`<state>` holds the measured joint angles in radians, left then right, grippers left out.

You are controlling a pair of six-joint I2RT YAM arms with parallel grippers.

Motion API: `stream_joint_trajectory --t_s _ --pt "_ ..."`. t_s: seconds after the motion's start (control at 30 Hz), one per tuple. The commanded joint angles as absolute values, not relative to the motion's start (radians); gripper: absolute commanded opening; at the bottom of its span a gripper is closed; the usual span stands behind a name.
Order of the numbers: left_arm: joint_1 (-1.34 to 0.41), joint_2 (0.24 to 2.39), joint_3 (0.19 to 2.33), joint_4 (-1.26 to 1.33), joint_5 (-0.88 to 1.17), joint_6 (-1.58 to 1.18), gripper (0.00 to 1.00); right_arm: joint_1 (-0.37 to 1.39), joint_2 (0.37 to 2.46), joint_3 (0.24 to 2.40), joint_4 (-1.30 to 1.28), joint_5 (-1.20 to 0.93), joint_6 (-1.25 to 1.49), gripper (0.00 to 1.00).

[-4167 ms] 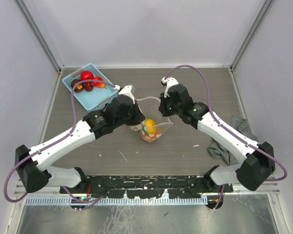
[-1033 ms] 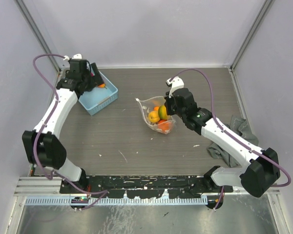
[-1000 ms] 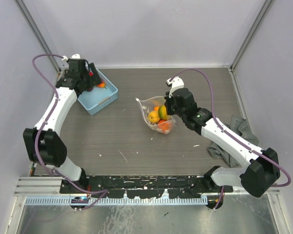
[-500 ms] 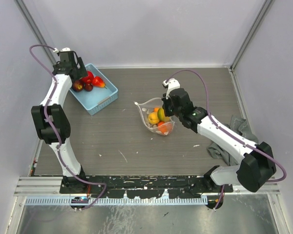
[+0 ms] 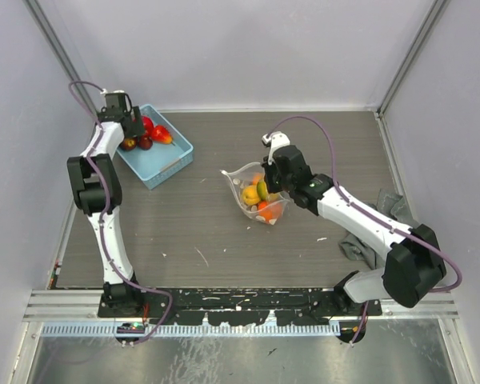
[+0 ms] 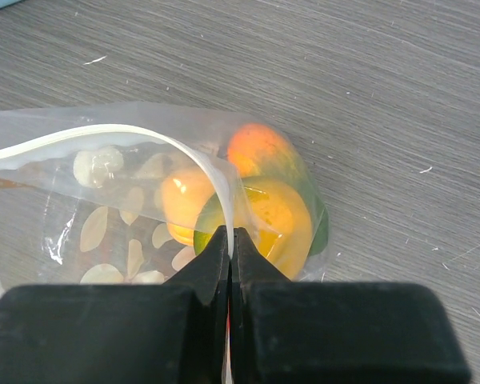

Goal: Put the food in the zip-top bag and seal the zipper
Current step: Pick up the fake fruit from the bin.

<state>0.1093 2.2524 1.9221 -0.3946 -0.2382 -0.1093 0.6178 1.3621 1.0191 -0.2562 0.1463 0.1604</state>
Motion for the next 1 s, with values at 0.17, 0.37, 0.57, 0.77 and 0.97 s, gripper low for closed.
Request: stream_joint_trajectory --t_s 0.17,0.37,0.57,0.77,0.97 --pt "0.140 2.390 2.068 -0.406 -0.146 -0.109 0.95 0.613 1.404 1.079 -0.254 0.142 0.156 0.00" --pt "0.141 2.399 2.069 -0.417 -0.114 -0.105 0.88 0.614 1.416 1.080 -0.258 0.146 0.156 0.00" --pt "0.141 2.334 2.017 -0.386 -0.076 -0.099 0.61 0.614 1.413 1.078 -0.253 0.135 0.156 0.00" --pt "0.141 2.221 1.951 -0.376 -0.037 -0.116 0.47 0.612 1.396 1.077 -0.253 0.133 0.152 0.00" --pt "0.140 2.058 1.829 -0.372 -0.007 -0.148 0.45 0.613 1.374 1.078 -0.257 0.130 0.149 0.00"
